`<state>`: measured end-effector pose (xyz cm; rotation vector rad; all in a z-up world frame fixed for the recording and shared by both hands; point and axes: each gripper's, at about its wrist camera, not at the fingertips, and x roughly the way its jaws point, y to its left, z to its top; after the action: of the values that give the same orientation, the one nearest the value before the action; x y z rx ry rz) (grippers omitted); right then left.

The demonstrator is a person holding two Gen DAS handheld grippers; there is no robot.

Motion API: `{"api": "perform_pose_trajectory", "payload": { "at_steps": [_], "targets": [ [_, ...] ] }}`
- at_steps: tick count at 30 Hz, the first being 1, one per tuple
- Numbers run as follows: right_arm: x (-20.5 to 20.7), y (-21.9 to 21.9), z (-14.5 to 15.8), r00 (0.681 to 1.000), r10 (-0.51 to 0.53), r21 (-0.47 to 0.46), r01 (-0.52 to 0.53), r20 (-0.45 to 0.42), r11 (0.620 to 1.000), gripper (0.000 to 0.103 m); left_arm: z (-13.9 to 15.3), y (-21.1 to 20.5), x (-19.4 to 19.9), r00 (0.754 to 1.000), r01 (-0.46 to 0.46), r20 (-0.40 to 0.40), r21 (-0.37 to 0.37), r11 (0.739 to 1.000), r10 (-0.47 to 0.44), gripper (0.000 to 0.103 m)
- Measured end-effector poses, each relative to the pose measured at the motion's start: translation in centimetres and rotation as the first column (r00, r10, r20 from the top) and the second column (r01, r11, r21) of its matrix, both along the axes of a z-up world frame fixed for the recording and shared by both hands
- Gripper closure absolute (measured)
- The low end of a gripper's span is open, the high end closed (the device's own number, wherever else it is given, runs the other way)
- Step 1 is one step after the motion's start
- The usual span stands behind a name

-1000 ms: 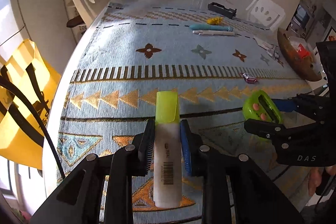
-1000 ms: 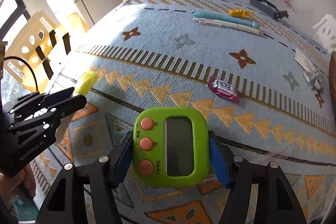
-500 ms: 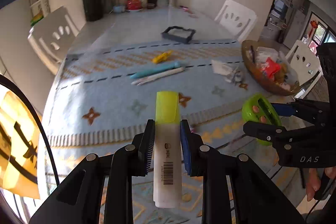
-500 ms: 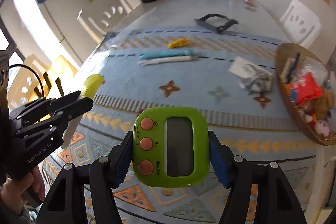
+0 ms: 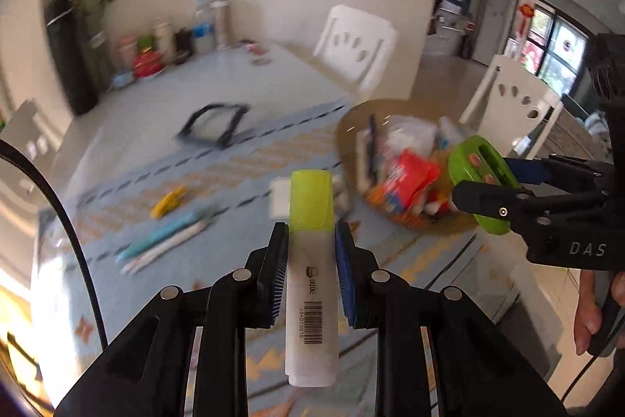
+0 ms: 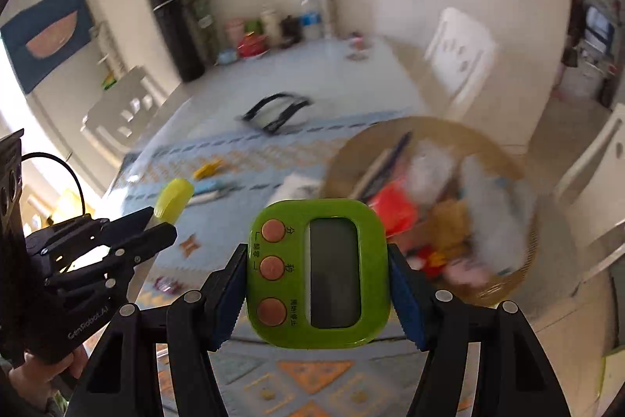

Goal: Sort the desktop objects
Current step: 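Carry highlighter and timer over the golden basket and open both grippers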

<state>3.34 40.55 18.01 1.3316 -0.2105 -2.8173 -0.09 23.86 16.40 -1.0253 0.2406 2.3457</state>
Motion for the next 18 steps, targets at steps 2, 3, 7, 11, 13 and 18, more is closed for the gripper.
{"api": "perform_pose_trajectory", "payload": {
  "at_steps": [2,3,7,11,13,18],
  "targets": [
    [-0.5,2.3,0.4,0.999,-0.031,0.009,0.031,-0.015,0.999,0.038,0.3,2.6,-0.9,0.999,0.032,-0.004,0.009,0.999,-0.032,0.082],
    [-0.7,3.3,0.6,0.999,-0.044,0.014,0.044,-0.018,0.999,0.038,0.3,3.6,-1.2,0.999,0.044,0.000,0.016,0.999,-0.044,0.082],
    [-1.6,7.1,0.9,0.995,-0.090,0.025,0.091,-0.031,0.996,0.038,0.1,7.5,-3.0,0.996,0.080,0.023,0.049,0.996,-0.081,0.082],
    [-2.7,9.9,0.7,0.992,-0.126,0.035,0.127,-0.031,0.991,0.038,-0.6,10.4,-4.8,0.995,0.088,0.045,0.058,0.994,-0.090,0.082],
    [-3.4,11.0,0.3,0.990,-0.136,0.035,0.137,-0.021,0.990,0.038,-1.0,11.3,-5.5,0.994,0.084,0.060,0.063,0.994,-0.088,0.082],
    [-5.3,12.3,-1.1,0.990,-0.144,0.018,0.144,0.012,0.989,0.037,-2.0,13.0,-7.0,0.989,0.092,0.107,0.062,0.994,-0.099,0.081]
  ]
}}
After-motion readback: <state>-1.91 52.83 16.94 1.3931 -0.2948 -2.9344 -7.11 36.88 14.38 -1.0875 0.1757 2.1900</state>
